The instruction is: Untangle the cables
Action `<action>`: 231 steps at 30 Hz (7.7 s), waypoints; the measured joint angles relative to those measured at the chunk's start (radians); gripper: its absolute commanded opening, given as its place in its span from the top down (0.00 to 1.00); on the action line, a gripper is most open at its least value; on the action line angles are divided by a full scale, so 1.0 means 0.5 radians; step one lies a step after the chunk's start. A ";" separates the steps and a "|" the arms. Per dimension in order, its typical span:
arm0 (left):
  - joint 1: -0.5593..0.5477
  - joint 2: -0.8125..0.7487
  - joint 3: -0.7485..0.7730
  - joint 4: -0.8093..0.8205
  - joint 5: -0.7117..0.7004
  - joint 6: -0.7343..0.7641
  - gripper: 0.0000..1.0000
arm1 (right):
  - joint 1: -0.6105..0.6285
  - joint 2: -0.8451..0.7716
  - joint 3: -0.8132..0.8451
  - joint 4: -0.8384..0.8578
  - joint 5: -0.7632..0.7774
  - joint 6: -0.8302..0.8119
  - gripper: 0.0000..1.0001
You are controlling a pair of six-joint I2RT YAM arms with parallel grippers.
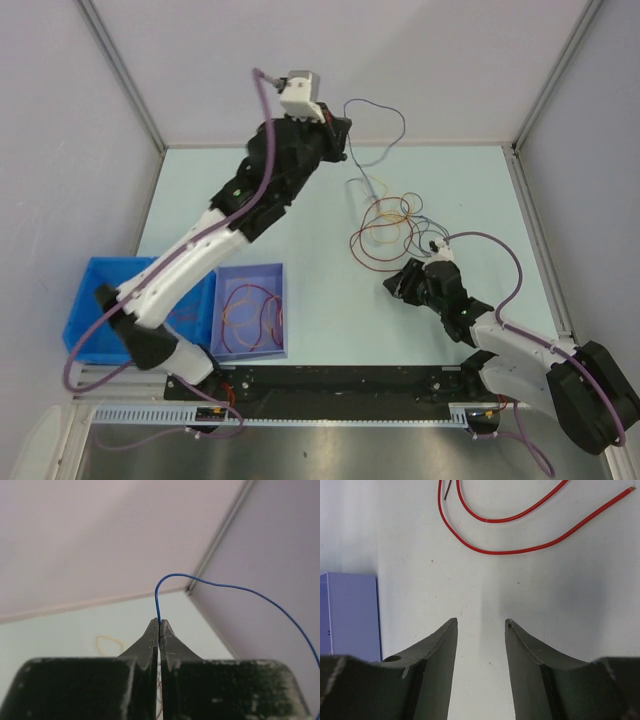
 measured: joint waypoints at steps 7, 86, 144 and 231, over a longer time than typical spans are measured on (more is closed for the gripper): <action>0.203 0.553 -0.058 -0.440 0.069 -0.155 1.00 | 0.000 -0.002 -0.003 0.001 -0.001 0.000 0.53; 1.988 -1.344 -0.724 -1.014 -1.187 0.400 1.00 | -0.005 0.113 -0.018 0.029 -0.112 -0.053 0.54; 2.364 -1.374 -1.195 -0.889 0.699 -0.104 0.01 | -0.025 0.240 0.056 0.027 -0.264 -0.105 0.46; 0.109 1.366 -0.246 -0.498 0.043 -0.035 1.00 | -0.336 0.204 0.114 -0.169 -0.276 -0.035 0.10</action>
